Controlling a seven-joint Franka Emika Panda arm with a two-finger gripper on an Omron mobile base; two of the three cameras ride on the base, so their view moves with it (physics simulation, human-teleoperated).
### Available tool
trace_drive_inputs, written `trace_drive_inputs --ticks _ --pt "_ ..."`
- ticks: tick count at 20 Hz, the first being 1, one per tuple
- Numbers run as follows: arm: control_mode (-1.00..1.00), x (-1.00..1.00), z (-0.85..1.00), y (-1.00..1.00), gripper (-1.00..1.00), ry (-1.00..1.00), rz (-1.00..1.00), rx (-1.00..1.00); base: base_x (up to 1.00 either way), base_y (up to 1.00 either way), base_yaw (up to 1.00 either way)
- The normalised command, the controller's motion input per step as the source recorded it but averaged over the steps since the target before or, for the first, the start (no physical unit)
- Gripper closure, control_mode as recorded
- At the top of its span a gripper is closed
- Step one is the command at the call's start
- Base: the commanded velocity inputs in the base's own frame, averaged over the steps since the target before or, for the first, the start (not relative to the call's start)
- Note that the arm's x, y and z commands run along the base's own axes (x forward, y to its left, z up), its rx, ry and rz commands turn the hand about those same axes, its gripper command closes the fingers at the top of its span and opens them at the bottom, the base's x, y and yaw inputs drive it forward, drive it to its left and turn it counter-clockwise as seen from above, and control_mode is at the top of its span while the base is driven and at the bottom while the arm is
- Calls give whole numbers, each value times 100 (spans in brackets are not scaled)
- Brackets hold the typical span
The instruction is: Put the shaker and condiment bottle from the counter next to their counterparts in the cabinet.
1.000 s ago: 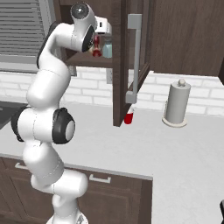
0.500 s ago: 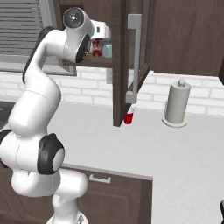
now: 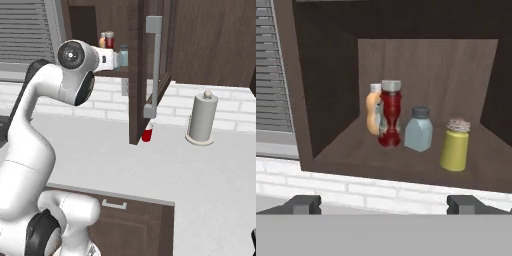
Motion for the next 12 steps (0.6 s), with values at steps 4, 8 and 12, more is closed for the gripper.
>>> trace_drive_inputs --ticks 4,8,12 --pt "-100 -100 -92 0 -100 -6 2 2 0 0 0" --pt "-100 -100 -88 -7 -100 -2 1 2 0 0 0" --pt "-100 -100 -99 -11 -100 0 3 0 0 0 0"
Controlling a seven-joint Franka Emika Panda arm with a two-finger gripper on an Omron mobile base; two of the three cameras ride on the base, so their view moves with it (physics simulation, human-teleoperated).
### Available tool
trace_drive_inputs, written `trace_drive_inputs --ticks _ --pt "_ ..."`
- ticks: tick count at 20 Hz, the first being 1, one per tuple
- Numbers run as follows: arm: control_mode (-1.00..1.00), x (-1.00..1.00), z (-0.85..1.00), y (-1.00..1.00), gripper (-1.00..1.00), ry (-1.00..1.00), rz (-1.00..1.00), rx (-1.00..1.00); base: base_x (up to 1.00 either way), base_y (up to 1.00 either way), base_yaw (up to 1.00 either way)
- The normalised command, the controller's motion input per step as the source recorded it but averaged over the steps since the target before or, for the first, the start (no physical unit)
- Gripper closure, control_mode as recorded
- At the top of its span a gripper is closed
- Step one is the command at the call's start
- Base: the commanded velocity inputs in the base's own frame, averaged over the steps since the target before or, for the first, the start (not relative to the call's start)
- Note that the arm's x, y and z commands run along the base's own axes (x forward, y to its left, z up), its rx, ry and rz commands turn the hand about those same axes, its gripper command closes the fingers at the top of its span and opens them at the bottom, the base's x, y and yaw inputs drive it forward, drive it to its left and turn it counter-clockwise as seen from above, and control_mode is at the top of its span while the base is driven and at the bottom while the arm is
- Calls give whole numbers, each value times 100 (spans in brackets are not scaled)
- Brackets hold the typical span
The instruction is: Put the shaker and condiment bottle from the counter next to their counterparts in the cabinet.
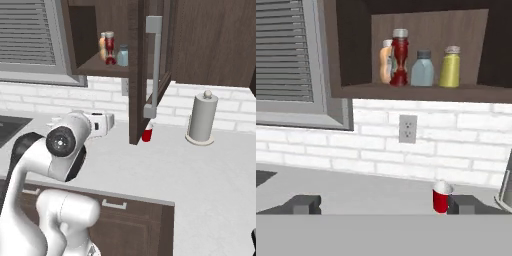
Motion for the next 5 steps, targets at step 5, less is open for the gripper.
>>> trace_drive_inputs --ticks 5 --pt "-100 -100 -100 -13 -100 0 2 0 0 0 0"
